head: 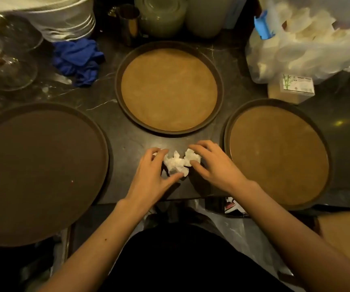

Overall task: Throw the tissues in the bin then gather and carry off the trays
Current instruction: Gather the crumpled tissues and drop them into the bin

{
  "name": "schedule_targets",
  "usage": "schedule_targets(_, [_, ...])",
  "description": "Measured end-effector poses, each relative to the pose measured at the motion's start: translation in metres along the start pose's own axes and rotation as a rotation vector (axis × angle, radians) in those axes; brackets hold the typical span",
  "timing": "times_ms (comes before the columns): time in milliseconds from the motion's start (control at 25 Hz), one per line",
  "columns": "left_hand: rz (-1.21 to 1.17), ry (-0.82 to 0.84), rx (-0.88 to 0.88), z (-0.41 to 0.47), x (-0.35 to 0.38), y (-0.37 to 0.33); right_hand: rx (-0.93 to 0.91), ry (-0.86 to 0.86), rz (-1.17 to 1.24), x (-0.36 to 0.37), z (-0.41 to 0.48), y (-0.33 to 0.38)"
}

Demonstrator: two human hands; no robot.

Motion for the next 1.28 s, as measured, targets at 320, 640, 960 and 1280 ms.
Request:
schedule_targets(320, [-0.028,-0.077,-0.133,0.006,0.024,-0.001,-0.005,0.077,0.128,0.024,0.002,-0.020])
schedule_targets(640, [0.019,-0.054,-0.124,0.006,0.039,-0.002,-0.041,0.084,0.116,0.029,0.008,-0.021])
schedule_targets(960, [-0.065,-0.102,-0.112,-0.007,0.024,0.001,-0.003,-0.062,0.198,0.017,-0.005,-0.016])
schedule_targets(1280, [-0.183,0.016,0.045,-0.029,0.017,-0.005,0.172,-0.420,0.256,-0.009,-0.060,-0.001])
Point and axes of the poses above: each hand's wrist, its own z-axis towards the middle knuckle, its own x-axis out of the palm, y = z × x, the point moved 6 cm from there along z, towards the middle knuckle, and after that the axes turned 5 degrees about -x, right-handed, at the moved point
